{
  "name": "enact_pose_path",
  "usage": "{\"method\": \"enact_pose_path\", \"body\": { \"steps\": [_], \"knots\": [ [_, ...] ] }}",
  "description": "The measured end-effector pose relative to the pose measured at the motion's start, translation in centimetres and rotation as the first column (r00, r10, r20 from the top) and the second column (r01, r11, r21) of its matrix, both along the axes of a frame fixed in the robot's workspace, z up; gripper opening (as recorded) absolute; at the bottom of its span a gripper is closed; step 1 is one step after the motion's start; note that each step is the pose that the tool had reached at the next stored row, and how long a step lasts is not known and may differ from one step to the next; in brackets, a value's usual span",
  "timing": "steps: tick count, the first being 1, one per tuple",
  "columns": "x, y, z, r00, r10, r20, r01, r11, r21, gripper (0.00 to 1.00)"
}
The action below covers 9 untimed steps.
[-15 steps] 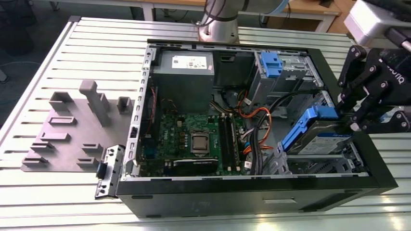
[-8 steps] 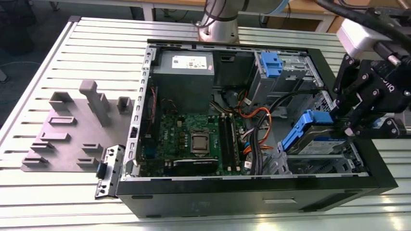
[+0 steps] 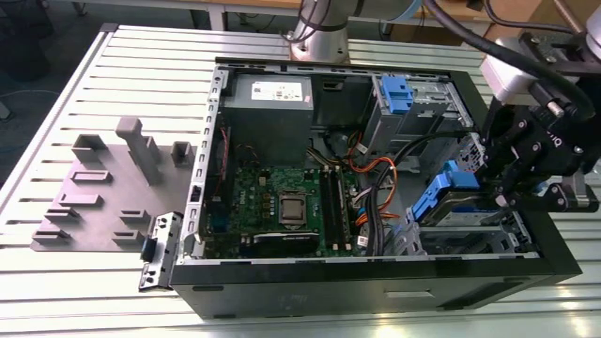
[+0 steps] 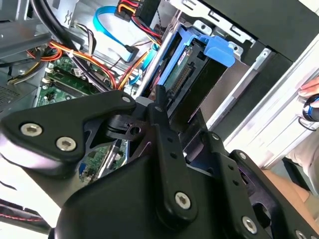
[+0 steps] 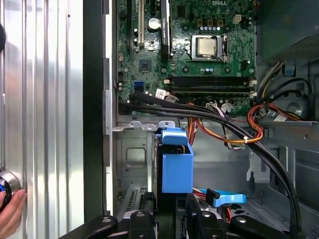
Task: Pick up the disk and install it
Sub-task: 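Insert the disk into the insertion slot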
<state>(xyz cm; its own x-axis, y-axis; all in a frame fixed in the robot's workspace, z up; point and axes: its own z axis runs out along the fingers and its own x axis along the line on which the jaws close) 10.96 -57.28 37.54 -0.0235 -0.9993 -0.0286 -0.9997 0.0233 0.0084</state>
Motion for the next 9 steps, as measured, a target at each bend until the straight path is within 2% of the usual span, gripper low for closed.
{"method": "enact_pose_path", "body": {
  "steps": [7,9],
  "knots": [
    [0.0,0.0,-1.27,1.0,0.0,0.0,0.0,1.0,-0.0003,0.35],
    [0.0,0.0,-1.38,1.0,0.0,0.0,0.0,1.0,-0.0007,0.35]
  ]
}}
